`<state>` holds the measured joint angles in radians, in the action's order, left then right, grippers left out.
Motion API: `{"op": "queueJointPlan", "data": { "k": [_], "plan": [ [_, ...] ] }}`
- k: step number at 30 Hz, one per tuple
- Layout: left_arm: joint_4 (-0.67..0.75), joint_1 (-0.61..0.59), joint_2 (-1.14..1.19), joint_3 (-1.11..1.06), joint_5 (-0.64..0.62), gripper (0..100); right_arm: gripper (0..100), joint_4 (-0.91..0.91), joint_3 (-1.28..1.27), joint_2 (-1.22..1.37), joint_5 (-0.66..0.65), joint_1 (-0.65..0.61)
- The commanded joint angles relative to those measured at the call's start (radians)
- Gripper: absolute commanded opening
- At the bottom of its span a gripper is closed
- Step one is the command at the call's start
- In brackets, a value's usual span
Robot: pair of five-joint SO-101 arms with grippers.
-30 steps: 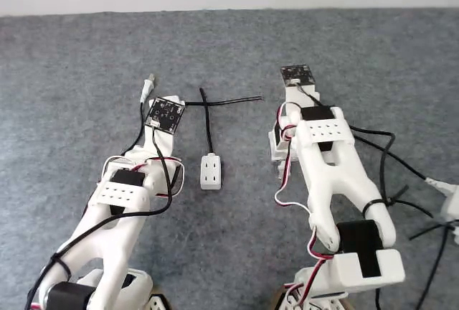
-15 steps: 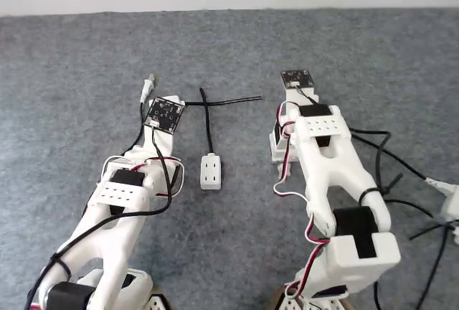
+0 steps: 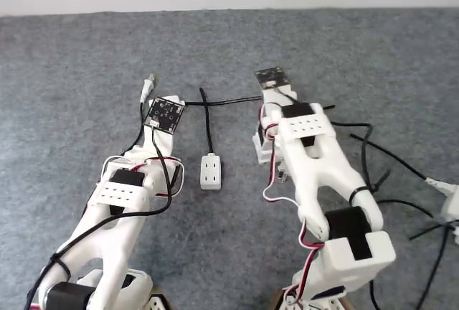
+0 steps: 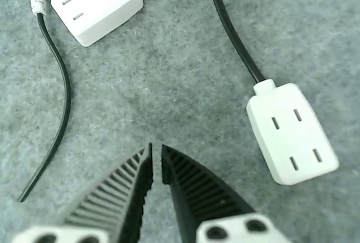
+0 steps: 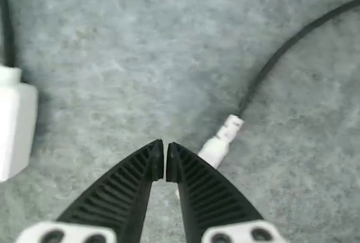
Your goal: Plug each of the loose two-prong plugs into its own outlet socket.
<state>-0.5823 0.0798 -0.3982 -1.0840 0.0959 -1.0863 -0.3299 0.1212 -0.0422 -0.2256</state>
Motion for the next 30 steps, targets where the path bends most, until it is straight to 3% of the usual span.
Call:
{"op": "queueJointPlan", "data": {
  "k": [1, 13, 25, 30],
  "plan": [
    [0.021, -0.009, -0.037, 0.059, -0.002, 2, 0.9, -0.012, 0.028, 0.016, -0.015, 0.051],
    [0.021, -0.009, -0.037, 0.059, -0.002, 2, 0.9, -0.041, 0.029, 0.053, -0.025, 0.237],
    [0.021, -0.006, -0.037, 0.058, -0.002, 2, 0.9, -0.007, 0.035, 0.042, -0.057, 0.170],
    [0.021, -0.005, -0.037, 0.059, -0.002, 2, 0.9, 0.031, 0.014, -0.074, -0.011, 0.162]
  ]
}}
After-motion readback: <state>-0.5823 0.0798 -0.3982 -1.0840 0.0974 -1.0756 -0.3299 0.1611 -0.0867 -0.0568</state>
